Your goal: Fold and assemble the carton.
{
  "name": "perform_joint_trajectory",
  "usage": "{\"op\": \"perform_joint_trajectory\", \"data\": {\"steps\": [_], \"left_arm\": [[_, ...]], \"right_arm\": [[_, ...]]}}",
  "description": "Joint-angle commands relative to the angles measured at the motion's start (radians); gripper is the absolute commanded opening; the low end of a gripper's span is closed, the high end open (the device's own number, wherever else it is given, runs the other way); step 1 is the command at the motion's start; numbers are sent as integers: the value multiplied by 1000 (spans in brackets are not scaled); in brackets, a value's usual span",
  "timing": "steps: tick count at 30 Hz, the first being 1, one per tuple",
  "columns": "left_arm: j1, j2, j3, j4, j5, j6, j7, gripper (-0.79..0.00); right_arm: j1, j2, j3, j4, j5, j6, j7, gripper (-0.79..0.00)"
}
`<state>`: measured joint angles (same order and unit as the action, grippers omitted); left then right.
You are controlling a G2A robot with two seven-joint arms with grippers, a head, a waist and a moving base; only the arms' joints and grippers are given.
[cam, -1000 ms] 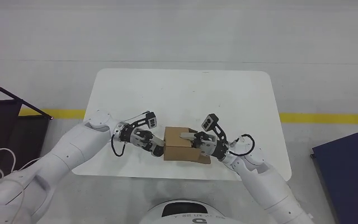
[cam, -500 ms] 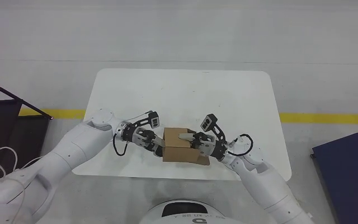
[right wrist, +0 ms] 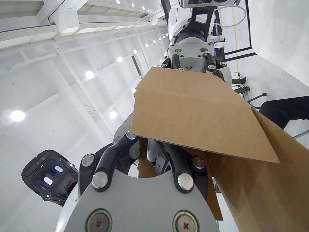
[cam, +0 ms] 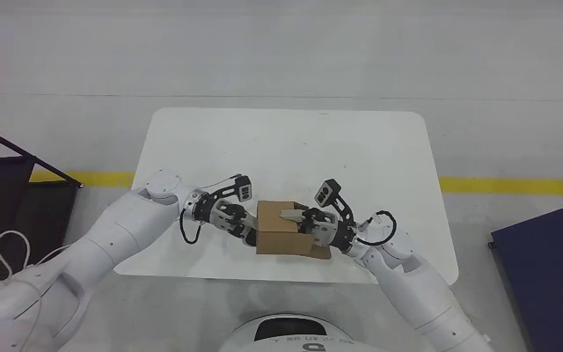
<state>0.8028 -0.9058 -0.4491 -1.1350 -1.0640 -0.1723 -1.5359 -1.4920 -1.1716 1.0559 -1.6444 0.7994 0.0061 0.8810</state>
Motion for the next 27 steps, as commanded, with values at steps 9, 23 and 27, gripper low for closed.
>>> {"op": "perform_joint_trajectory", "data": {"steps": [9, 23, 27], "left_arm": [[14, -15, -38, 14, 38, -6, 13, -419], [55, -21, -114, 22, 61, -14, 7, -74], [87, -2, -161, 40, 54, -31, 0, 0]], "right_arm": [[0, 0, -1, -1, -4, 4, 0, -785], [-2, 0, -2, -4, -3, 0, 0, -785], [-5, 1, 2, -5, 0, -1, 2, -785]]}}
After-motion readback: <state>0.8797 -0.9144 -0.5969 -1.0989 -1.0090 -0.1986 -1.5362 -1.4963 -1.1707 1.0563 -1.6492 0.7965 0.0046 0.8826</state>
